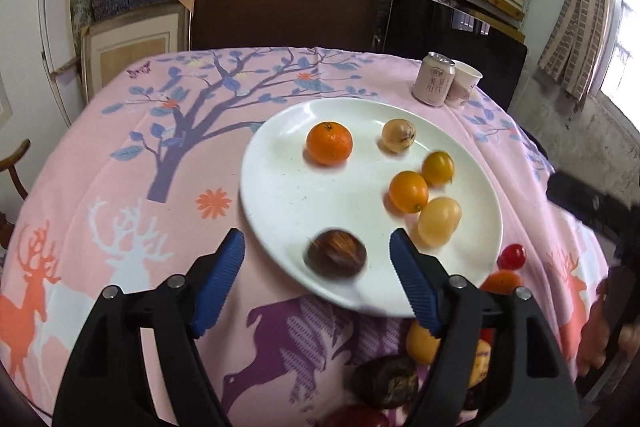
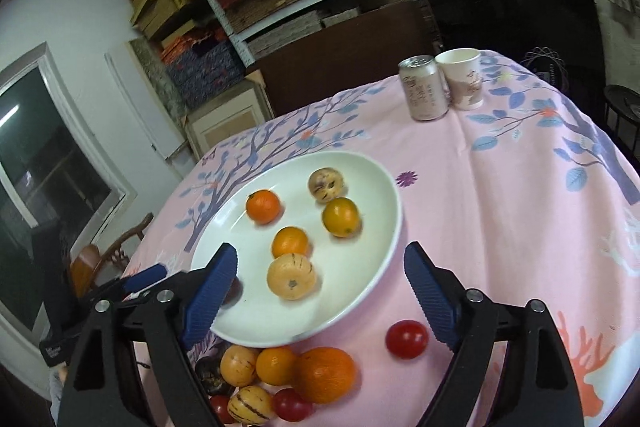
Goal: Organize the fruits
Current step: 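Carry the mangosteen and pale yellow fruit over the white plate and release, then move the left tool to the pile and grasp a dark red plum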
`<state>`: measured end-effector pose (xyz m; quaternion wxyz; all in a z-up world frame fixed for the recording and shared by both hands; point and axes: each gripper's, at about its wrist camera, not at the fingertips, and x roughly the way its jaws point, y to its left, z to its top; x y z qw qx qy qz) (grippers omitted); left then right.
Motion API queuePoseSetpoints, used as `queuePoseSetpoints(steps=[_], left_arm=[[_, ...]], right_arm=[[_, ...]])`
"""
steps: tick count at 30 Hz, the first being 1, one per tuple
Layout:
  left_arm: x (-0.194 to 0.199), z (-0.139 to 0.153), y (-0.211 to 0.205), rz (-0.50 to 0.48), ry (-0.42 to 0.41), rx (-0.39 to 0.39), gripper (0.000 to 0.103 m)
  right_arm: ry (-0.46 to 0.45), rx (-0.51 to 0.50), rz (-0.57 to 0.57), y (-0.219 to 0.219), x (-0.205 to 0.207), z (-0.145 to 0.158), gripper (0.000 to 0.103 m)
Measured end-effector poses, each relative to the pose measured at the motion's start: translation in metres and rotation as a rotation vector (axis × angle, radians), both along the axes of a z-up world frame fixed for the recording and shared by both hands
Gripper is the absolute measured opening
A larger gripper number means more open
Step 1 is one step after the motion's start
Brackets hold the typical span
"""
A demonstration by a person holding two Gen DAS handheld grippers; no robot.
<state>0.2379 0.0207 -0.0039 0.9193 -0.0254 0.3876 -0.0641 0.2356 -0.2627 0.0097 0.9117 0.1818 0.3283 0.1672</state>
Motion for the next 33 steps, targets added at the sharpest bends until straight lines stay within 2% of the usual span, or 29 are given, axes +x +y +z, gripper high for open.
queuePoseSetpoints(steps=[4, 7, 9, 13, 16, 21, 23, 26, 28, 29, 33], left_arm=[[-0.026, 0.0, 0.005, 0.011, -0.015, 0.016, 0.073], [-0.055, -0.008, 0.012, 0.009, -0.009, 0.031, 0.074], [-0.075, -0.012, 0.016, 0.005, -0.01, 0.025, 0.078], [-0.11, -0.024, 0.023, -0.012, 0.004, -0.007, 0.078], [-0.122, -0.027, 0.016, -0.027, -0.002, 0.014, 0.078], [-0.124, -0.036, -0.003, -0.064, 0.016, 0.093, 0.078], [-0.124, -0.037, -0.003, -0.061, 0.017, 0.087, 0.079], [-0.121, -0.038, 0.003, -0.023, 0.021, 0.096, 0.081], [-0.118, -0.037, 0.012, 0.014, 0.028, 0.086, 0.088], [-0.118, -0.036, 0.02, 0.046, 0.029, 0.072, 0.09], [-0.122, -0.031, 0.053, 0.168, 0.018, -0.013, 0.09]], right_arm=[[-0.014, -0.015, -0.049, -0.011, -0.009, -0.004, 0.087], [-0.009, -0.024, -0.088, -0.023, -0.027, -0.012, 0.091], [-0.005, 0.01, -0.109, -0.035, -0.038, -0.016, 0.092], [0.009, 0.098, -0.168, -0.06, -0.055, -0.025, 0.096], [0.043, 0.14, -0.175, -0.068, -0.058, -0.033, 0.096], [0.061, 0.131, -0.174, -0.067, -0.056, -0.039, 0.096], [0.068, 0.129, -0.169, -0.065, -0.055, -0.039, 0.096], [0.077, 0.125, -0.162, -0.063, -0.054, -0.041, 0.096], [0.08, 0.124, -0.158, -0.062, -0.054, -0.041, 0.096], [0.08, 0.123, -0.158, -0.061, -0.054, -0.041, 0.096], [0.083, 0.135, -0.157, -0.061, -0.054, -0.041, 0.096]])
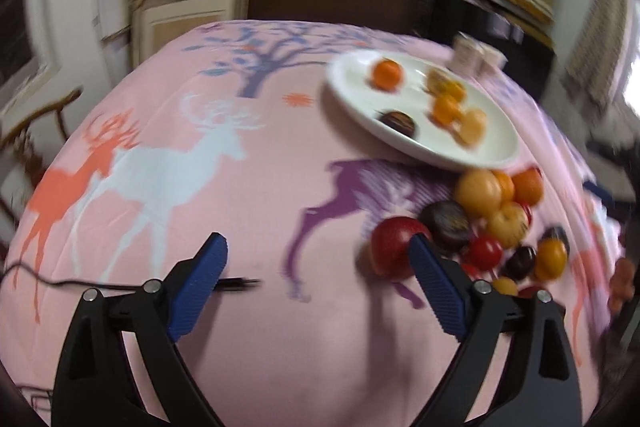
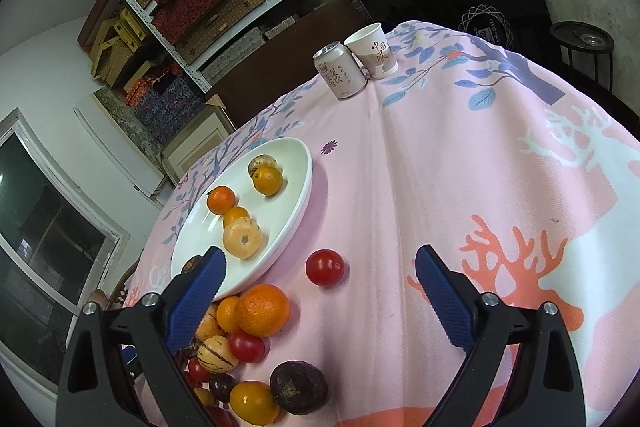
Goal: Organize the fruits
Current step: 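Move the left tool to the pile and grasp a dark red plum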
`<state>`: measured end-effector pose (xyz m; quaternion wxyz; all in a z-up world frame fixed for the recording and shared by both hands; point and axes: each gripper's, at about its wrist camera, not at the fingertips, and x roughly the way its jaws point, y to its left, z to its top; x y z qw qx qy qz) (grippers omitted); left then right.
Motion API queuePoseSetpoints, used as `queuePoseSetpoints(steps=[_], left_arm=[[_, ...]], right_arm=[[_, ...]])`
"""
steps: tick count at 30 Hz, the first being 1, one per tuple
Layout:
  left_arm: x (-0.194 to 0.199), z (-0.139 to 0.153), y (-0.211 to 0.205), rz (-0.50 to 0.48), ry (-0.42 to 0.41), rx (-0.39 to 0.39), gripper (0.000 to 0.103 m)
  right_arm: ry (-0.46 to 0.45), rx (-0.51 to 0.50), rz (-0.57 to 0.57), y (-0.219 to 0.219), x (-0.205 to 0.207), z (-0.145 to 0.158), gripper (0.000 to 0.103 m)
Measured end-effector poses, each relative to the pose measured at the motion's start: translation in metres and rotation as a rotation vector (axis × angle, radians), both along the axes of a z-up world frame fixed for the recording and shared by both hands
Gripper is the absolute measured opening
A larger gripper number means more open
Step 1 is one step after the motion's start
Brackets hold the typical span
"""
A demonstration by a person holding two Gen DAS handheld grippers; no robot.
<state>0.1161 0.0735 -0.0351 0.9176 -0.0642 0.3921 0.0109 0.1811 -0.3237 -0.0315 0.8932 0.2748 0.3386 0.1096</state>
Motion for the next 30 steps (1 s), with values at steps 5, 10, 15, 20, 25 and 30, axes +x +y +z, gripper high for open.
queuePoseSetpoints(steps=[5, 10, 15, 20, 25, 30], left_arm=[[-0.002, -0.002, -0.003, -0.03, 0.004, 0.014, 0.089], [-0.007, -0.001, -0.027, -0.111, -0.019, 0.096, 0.089], [-0.008, -0.001, -0.028, -0.104, -0.018, 0.106, 0.09], [-0.005, 0.002, 0.002, 0.037, -0.015, 0.038, 0.088], [-0.013, 0.005, -0.006, -0.025, -0.042, 0.048, 0.088], [-0.016, 0.002, -0.036, -0.151, -0.039, 0.124, 0.089]], right_arm=[[0.001, 0.017, 0.012, 0.0, 0.0, 0.0, 0.097], [0.007, 0.017, 0.013, 0.001, 0.001, 0.0, 0.097], [0.03, 0.034, 0.015, -0.002, 0.003, -0.004, 0.097], [0.035, 0.043, 0.016, -0.003, 0.003, -0.005, 0.097], [0.04, 0.047, 0.019, -0.003, 0.003, -0.006, 0.097], [0.046, 0.047, 0.021, -0.003, 0.002, -0.006, 0.097]])
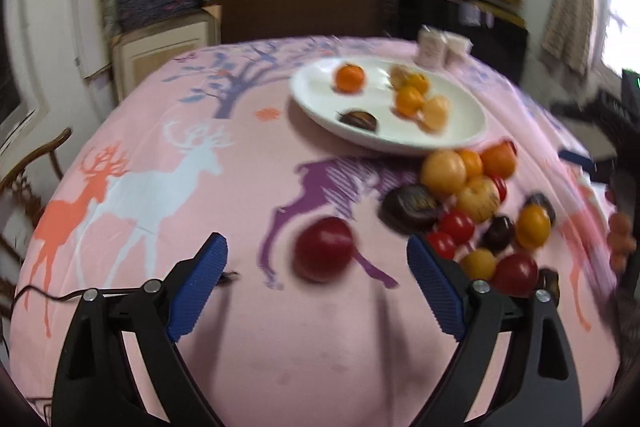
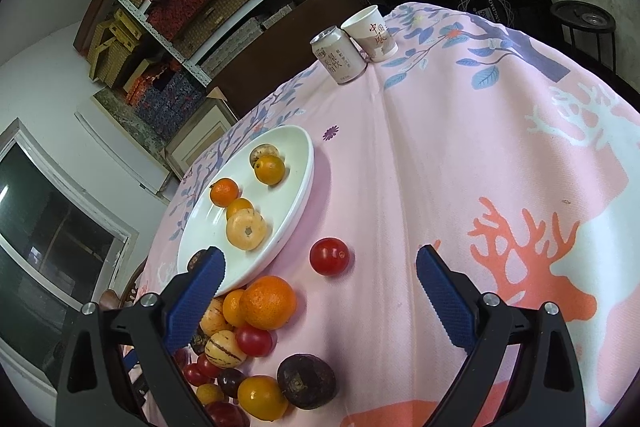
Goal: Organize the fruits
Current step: 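Move the left tool to the pile and grasp a dark red plum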
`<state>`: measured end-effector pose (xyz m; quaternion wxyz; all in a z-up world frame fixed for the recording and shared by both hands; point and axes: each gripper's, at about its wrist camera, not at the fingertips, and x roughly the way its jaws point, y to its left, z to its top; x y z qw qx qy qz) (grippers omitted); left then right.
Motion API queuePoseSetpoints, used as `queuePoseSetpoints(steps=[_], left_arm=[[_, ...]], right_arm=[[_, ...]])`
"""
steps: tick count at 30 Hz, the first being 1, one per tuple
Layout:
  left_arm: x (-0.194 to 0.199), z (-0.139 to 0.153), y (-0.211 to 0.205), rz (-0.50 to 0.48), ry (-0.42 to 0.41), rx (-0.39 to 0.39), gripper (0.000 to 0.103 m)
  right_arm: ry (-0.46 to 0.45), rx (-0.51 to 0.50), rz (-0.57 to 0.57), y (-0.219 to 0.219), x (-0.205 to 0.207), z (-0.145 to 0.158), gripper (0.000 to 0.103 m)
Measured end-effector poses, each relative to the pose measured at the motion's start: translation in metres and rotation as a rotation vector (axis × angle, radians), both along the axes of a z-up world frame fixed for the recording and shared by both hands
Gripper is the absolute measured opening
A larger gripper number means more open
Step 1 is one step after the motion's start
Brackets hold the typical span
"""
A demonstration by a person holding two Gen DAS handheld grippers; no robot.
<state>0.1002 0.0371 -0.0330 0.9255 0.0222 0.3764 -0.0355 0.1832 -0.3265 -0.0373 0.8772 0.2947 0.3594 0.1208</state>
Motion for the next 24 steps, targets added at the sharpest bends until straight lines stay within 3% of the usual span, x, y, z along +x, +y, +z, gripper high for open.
queuePoseSetpoints(steps=[4, 7, 10, 17, 24], left_arm=[[0.015, -0.014, 0.006, 0.015, 0.101, -0.035, 0.089], [0.017, -0.015, 0.016, 0.036, 0.11, -0.093, 0.086], [0.019, -0.017, 0.017, 0.039, 0.114, -0.096, 0.081], [0.022, -0.019, 0.016, 0.015, 0.133, -0.112, 0.06], [0.027, -0.021, 0.013, 0.012, 0.14, -0.103, 0.059]], right_arm=[[0.004, -0.001, -0.001, 0.0, 0.0, 0.0, 0.097], [0.008, 0.001, -0.004, 0.001, 0.0, -0.001, 0.097], [0.008, 0.0, -0.002, 0.0, 0.0, -0.002, 0.097], [0.009, -0.009, 0.0, 0.001, 0.001, -0.002, 0.097], [0.015, -0.014, 0.002, 0.002, 0.001, -0.003, 0.097]])
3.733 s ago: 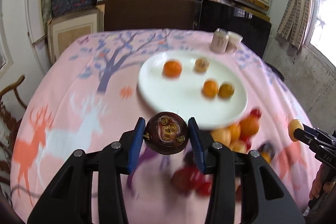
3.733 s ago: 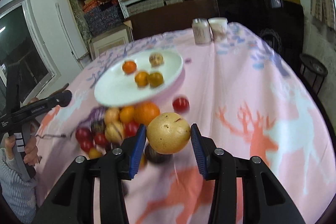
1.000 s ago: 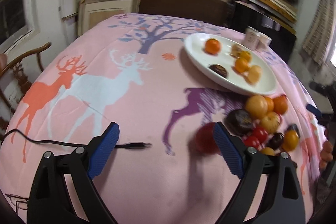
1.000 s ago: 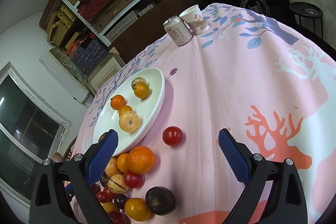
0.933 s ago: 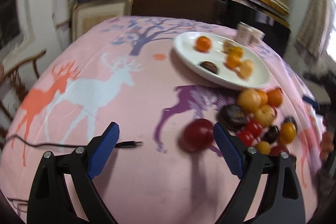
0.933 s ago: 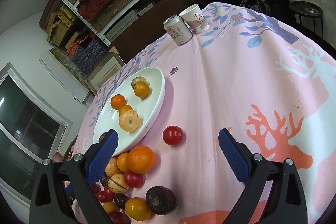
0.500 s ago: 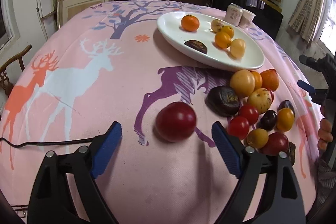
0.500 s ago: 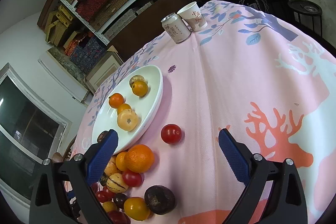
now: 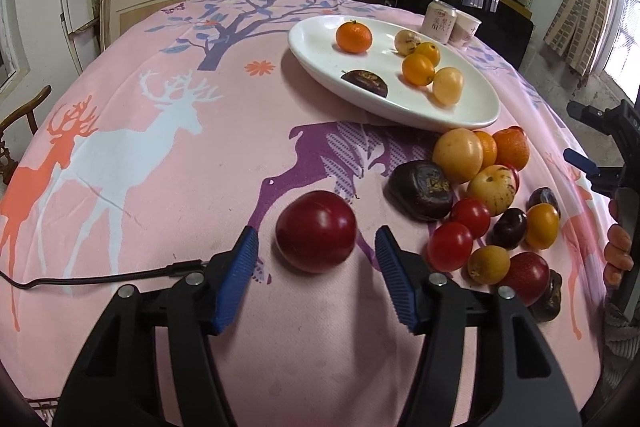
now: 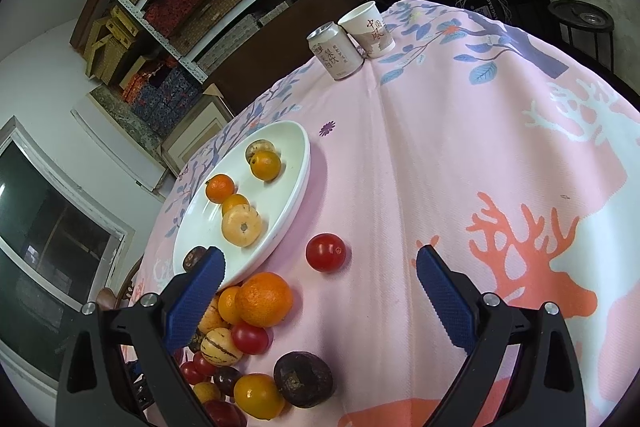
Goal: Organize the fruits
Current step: 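Move the left tool to the pile and grasp a dark red plum, then grasp a yellow-orange tomato with the right tool while the left tool holds the plum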
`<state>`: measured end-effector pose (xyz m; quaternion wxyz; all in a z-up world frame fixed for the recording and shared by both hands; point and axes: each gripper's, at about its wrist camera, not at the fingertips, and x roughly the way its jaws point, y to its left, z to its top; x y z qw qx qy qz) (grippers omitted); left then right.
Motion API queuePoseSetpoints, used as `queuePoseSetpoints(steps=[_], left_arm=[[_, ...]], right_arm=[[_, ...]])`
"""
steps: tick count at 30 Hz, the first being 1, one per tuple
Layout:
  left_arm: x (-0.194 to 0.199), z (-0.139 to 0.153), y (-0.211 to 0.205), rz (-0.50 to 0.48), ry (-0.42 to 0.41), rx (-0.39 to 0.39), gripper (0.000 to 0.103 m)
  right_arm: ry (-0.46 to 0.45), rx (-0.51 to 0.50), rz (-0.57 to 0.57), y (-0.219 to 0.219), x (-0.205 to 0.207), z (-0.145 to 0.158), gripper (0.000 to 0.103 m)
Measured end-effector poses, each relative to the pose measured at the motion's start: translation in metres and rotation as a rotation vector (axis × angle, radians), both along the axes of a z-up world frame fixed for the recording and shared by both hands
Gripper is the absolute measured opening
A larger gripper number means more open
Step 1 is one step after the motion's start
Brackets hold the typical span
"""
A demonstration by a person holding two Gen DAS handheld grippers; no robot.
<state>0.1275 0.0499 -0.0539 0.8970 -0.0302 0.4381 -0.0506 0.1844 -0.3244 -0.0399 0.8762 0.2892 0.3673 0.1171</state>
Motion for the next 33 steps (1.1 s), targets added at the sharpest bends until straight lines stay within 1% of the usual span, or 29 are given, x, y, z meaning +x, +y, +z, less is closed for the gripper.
queuePoseSetpoints(steps=[2, 3, 5, 6, 8, 10, 13, 16, 19, 21, 23, 24, 27, 29, 30, 33], left_arm=[[0.001, 0.0, -0.001, -0.001, 0.001, 0.003, 0.059], [0.001, 0.0, -0.001, -0.003, -0.003, 0.003, 0.054], [0.003, 0.001, -0.001, -0.008, -0.008, 0.004, 0.05], [0.004, 0.0, -0.002, -0.012, -0.005, 0.006, 0.045], [0.007, -0.001, -0.003, -0.011, -0.002, 0.015, 0.044], [0.007, -0.001, -0.002, -0.008, -0.004, 0.015, 0.041], [0.008, -0.001, -0.001, -0.007, -0.003, 0.004, 0.041], [0.007, 0.0, 0.001, -0.001, -0.006, 0.005, 0.041], [0.006, 0.001, 0.003, 0.008, -0.012, -0.004, 0.041], [0.005, 0.001, 0.004, 0.012, -0.012, -0.003, 0.041], [0.005, 0.0, 0.003, 0.01, -0.007, 0.002, 0.041], [0.005, 0.0, 0.003, 0.009, -0.006, 0.002, 0.041], [0.005, -0.001, 0.003, 0.009, -0.005, 0.001, 0.041], [0.005, -0.001, 0.002, 0.009, -0.003, 0.003, 0.041], [0.004, -0.001, 0.002, 0.009, -0.003, 0.004, 0.041], [0.005, -0.001, 0.002, 0.008, -0.002, 0.006, 0.041]], right_arm=[[0.002, -0.007, 0.006, 0.002, 0.001, 0.0, 0.097], [0.004, -0.011, 0.008, 0.002, 0.001, -0.001, 0.097], [0.007, -0.016, 0.012, 0.004, 0.001, -0.001, 0.097], [0.007, -0.019, 0.014, 0.004, 0.002, -0.001, 0.097], [0.008, -0.026, 0.015, 0.006, 0.001, -0.001, 0.097], [0.009, -0.034, 0.015, 0.006, 0.0, -0.001, 0.097], [0.003, -0.056, 0.023, 0.009, -0.009, -0.001, 0.097], [-0.014, -0.127, 0.057, 0.018, -0.029, 0.001, 0.097], [-0.004, -0.263, 0.093, 0.034, -0.049, -0.003, 0.097], [0.009, -0.408, 0.124, 0.054, -0.059, -0.008, 0.097], [-0.034, -0.438, 0.14, 0.061, -0.063, -0.001, 0.097], [-0.034, -0.44, 0.137, 0.061, -0.063, -0.001, 0.097], [-0.032, -0.401, 0.125, 0.053, -0.062, -0.001, 0.097], [-0.078, -0.397, 0.144, 0.055, -0.068, 0.005, 0.097], [-0.1, -0.418, 0.158, 0.06, -0.072, 0.006, 0.097], [-0.17, -0.533, 0.202, 0.084, -0.083, 0.013, 0.096]])
